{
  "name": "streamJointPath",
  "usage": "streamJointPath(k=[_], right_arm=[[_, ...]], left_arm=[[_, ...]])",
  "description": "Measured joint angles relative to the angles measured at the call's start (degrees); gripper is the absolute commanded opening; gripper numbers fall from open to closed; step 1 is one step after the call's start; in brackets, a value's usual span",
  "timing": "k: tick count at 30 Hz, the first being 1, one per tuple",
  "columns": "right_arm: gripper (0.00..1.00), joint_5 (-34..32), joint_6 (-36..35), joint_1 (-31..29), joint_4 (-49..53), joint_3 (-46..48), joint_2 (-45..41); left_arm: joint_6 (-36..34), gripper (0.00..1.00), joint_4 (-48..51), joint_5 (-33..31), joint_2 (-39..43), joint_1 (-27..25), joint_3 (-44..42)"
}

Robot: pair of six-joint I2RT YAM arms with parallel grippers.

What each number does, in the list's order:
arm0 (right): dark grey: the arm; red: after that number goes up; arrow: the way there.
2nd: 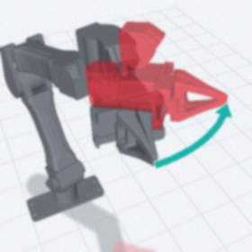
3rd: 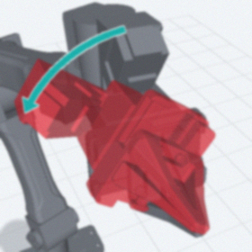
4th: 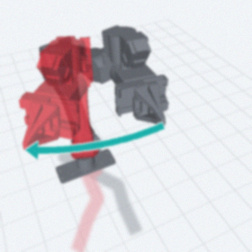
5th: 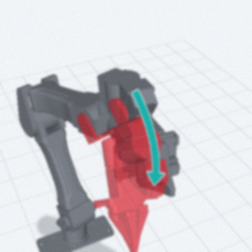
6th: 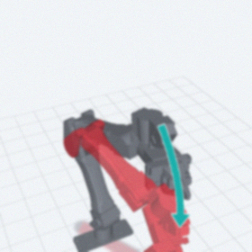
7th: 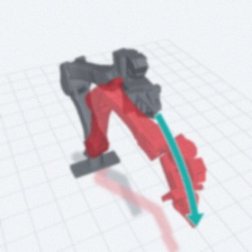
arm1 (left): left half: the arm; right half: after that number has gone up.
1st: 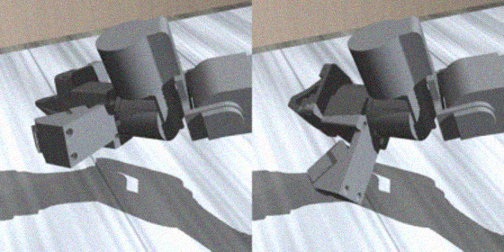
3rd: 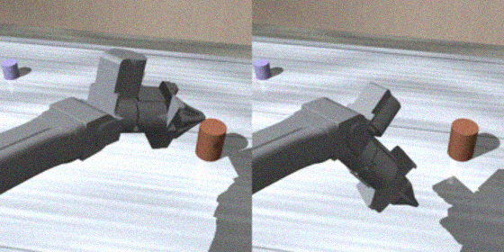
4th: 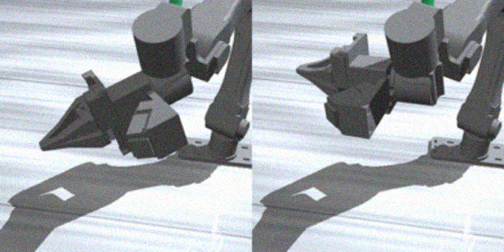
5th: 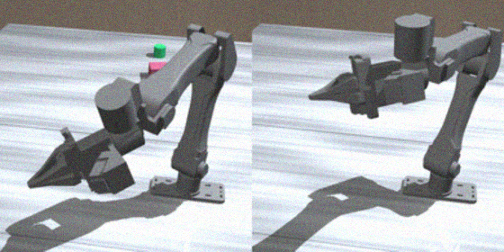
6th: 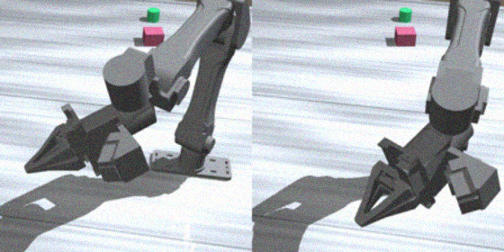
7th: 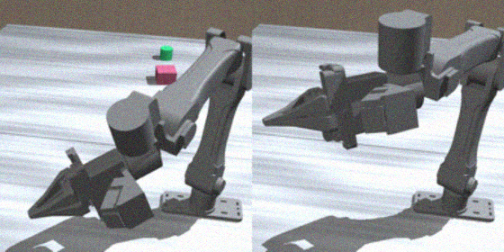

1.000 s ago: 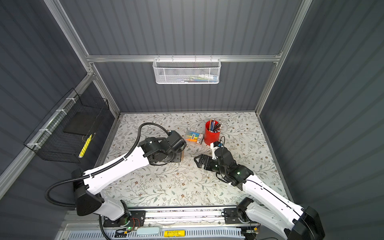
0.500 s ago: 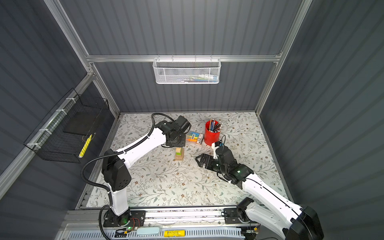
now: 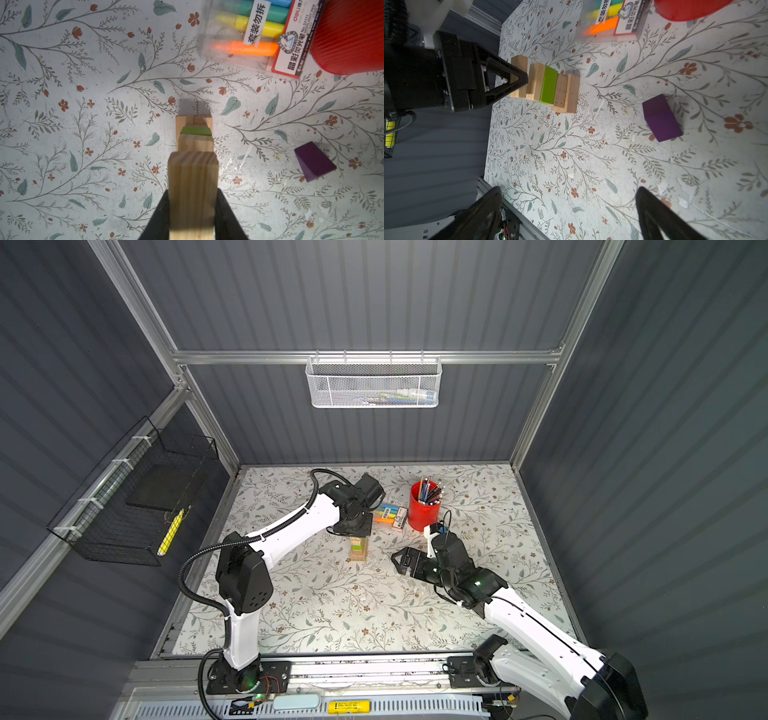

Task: Build the wood block tower
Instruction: 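Lift the wooden block with the left gripper and carry it over the stack, then lower the block onto the stack, open the left gripper and withdraw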

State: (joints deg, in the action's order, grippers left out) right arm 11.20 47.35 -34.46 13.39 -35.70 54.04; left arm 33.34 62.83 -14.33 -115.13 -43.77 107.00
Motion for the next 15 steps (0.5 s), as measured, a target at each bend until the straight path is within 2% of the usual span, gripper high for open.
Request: streamJointPath(k=[15], right_arm=[[0.99, 0.09, 0.39, 0.26, -0.04, 0.04, 0.0]], left_arm=[[-0.39, 0.2, 0.15, 0.76, -1.68, 0.11, 0.0]])
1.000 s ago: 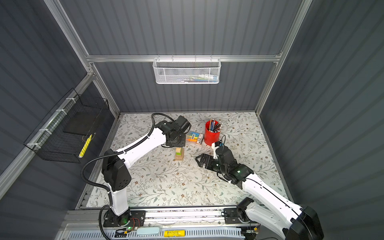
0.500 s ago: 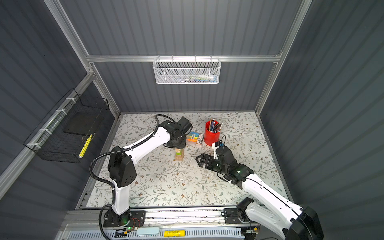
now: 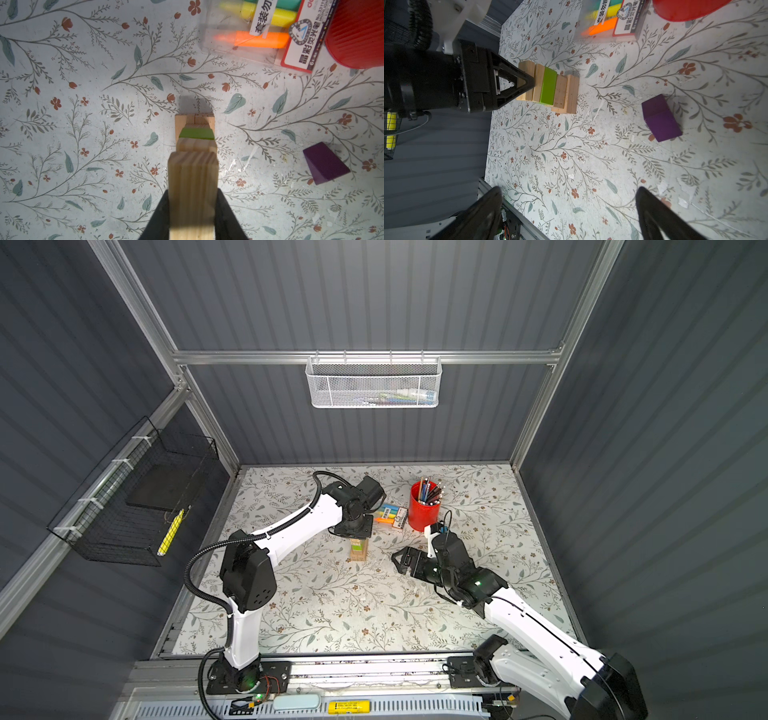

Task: Build the wood block tower
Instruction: 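Lower the block onto the stack, open the left gripper and withdraw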

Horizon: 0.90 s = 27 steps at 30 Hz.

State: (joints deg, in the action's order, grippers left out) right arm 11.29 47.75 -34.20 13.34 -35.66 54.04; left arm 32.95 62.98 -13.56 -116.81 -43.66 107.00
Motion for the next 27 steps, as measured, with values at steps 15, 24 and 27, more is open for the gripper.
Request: streamJointPath(k=[15, 24, 27], right_arm=[[0.99, 0.33, 0.04, 0.04, -0.04, 0.33, 0.0], [0.99, 0.35, 0.04, 0.09, -0.02, 0.5, -0.15], [0.99, 0.33, 0.04, 0.15, -0.02, 0.52, -0.39]], left_arm=[[-0.68, 0.33, 0.31, 0.07, -0.85, 0.17, 0.96], [-1.11, 0.37, 0.44, -0.17, -1.79, 0.57, 1.53], [-1.11, 0.38, 0.44, -0.37, -1.84, 0.63, 1.53]])
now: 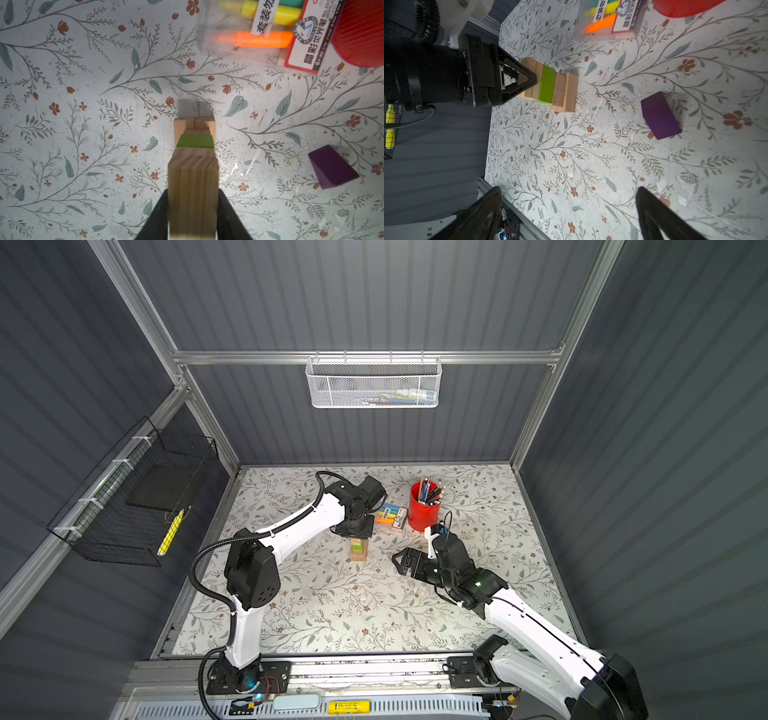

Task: Build the wood block tower
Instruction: 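Lower the block onto the stack, open the left gripper and withdraw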

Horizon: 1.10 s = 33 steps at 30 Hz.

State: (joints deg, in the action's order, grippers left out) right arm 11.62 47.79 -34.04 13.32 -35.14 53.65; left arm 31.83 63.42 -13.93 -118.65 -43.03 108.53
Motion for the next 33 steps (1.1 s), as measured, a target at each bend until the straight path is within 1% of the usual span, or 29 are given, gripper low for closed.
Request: streamJointPath(k=[19, 25, 28, 33], right_arm=[[0.99, 0.02, -0.02, 0.46, 0.0, 0.0, -0.35], [0.99, 0.02, -0.11, 0.55, 0.04, -0.02, -0.35], [0.99, -0.09, -0.5, 0.68, 0.37, -0.04, -0.35], [0.99, -1.42, -2.03, 0.92, 3.54, -1.38, 0.28]], left_arm=[[-0.22, 0.4, -0.61, 0.94, 0.0, 0.76, -0.48], [-0.76, 0.51, -0.61, 1.11, 0.0, 0.76, -0.48], [-1.27, 0.6, -0.63, 1.14, 0.04, 0.76, -0.48], [-1.75, 0.69, -0.7, 1.36, 1.38, 0.76, -0.48]])
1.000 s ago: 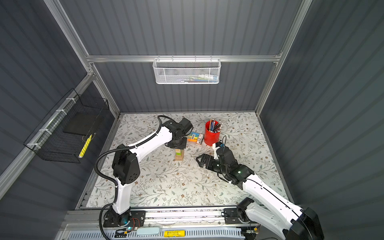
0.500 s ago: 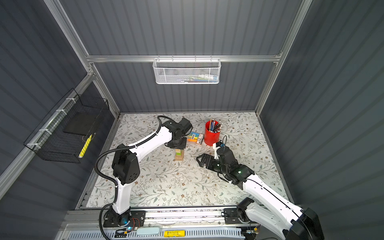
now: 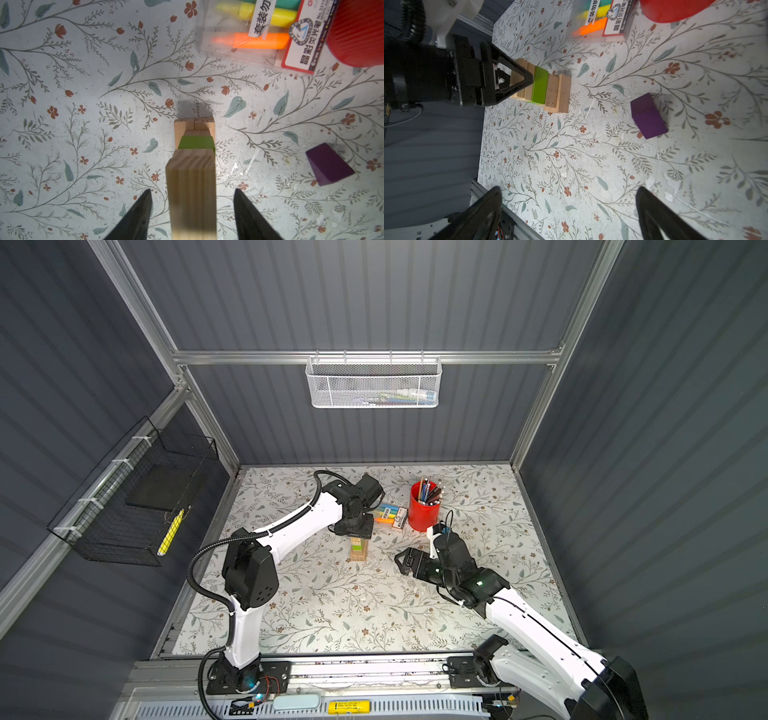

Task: Build the wood block tower
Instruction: 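Lower the block onto the stack, open the left gripper and withdraw, then grasp the purple cube with the right gripper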

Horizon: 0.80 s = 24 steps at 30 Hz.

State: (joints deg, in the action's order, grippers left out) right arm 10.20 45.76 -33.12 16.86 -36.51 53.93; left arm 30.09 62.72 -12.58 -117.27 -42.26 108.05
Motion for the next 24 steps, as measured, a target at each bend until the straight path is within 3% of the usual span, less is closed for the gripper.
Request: streamJointPath(k=[6, 15, 24], right_arm=[[0.99, -2.75, -2.89, 0.26, 4.28, -3.74, 2.89], [0.99, -9.03, -8.31, 0.52, 11.02, -10.69, 12.46], [0.99, -11.47, -10.64, 0.52, 11.91, -12.94, 22.47]], left_arm=[[-0.59, 0.81, -1.51, -0.02, 7.28, 0.0, -0.9], [-1.68, 0.99, -9.92, 0.63, 23.87, 0.0, -13.66], [-2.08, 1.0, -19.43, 1.07, 37.88, 0.0, -30.97]])
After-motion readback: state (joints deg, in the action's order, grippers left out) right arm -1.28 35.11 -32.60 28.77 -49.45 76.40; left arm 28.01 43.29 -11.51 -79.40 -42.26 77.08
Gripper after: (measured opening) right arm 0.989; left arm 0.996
